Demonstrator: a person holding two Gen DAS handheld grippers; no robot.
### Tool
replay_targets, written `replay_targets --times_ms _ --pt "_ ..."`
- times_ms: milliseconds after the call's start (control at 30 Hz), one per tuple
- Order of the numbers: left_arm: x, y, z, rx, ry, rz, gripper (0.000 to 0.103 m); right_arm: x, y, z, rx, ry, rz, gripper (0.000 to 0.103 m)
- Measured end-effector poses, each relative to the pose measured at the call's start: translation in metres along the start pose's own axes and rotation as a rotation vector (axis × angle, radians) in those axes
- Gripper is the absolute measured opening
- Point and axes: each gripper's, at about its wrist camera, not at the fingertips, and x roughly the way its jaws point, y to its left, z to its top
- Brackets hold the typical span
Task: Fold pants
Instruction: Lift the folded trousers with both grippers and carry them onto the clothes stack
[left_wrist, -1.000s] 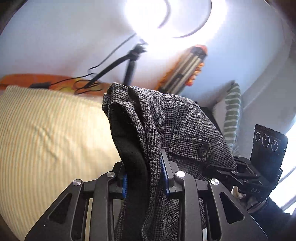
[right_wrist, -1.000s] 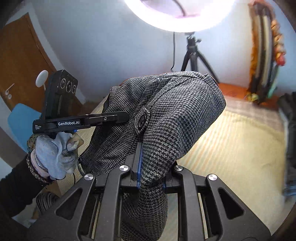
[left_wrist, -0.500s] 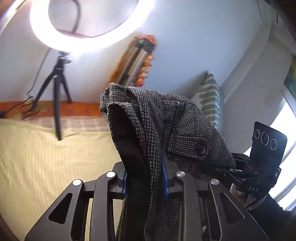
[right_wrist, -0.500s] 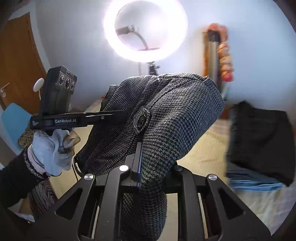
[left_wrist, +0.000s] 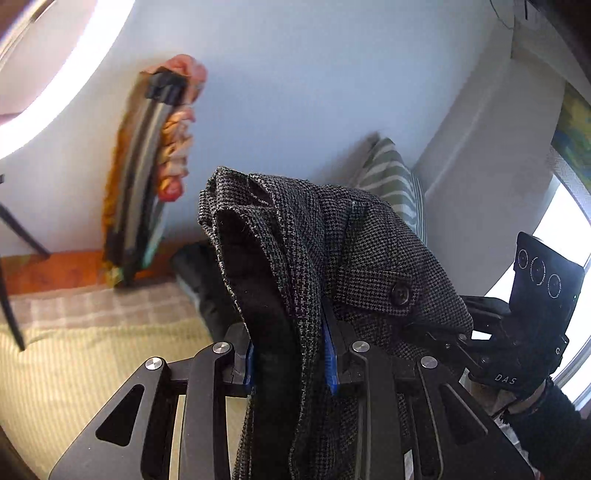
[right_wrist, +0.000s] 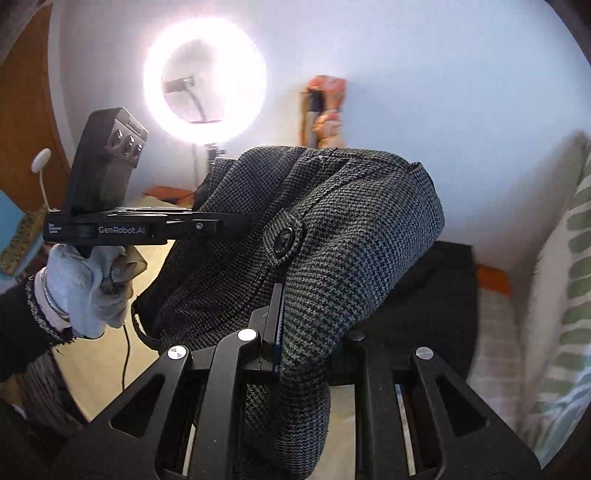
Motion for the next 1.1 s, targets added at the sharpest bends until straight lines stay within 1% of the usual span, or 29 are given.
replay_targets --times_ms 133,267,433,633,800,867,933,967,1033,1067,1100 --pt "0.027 -0.012 0.014 0.001 -0.021 -0.009 0.026 0.001 -0.036 0.013 -0.027 0.006 -0.045 0.017" --pt "0.056 -0.017 0.029 -0.024 -0.041 -0.012 0.026 0.005 -0.068 0.026 -0.065 0.015 -0.075 0.017" --pt "0.088 -0.017 0.038 -0.037 -0.051 0.009 0.026 0.025 -0.109 0.035 -0.094 0.029 -0.088 0.017" --pt "0.122 -0.01 0.03 -0.028 -0.018 0.069 0.026 0.063 -0.146 0.027 -0.074 0.068 -0.068 0.017" --pt "0.142 -0.001 0.026 -0.008 0.012 0.128 0.026 0.095 -0.17 0.015 0.01 0.068 -0.014 0.017" --pt "0.15 -0.002 0.026 0.005 0.024 0.155 0.026 0.106 -0.18 0.011 0.048 0.079 -0.01 0.026" --pt "0.158 -0.002 0.026 0.013 0.051 0.189 0.026 0.116 -0.19 0.007 0.101 0.106 -0.021 0.032" --pt "0.16 -0.003 0.025 0.015 0.06 0.201 0.027 0.12 -0.194 0.005 0.125 0.123 -0.03 0.037" --pt "0.162 -0.003 0.024 0.021 0.069 0.231 0.031 0.123 -0.198 0.001 0.147 0.144 -0.074 0.043" --pt "0.163 -0.002 0.025 0.017 0.072 0.241 0.031 0.123 -0.198 -0.002 0.147 0.149 -0.093 0.046" --pt "0.164 -0.001 0.025 0.005 0.08 0.246 0.031 0.122 -0.199 -0.004 0.147 0.152 -0.105 0.046"
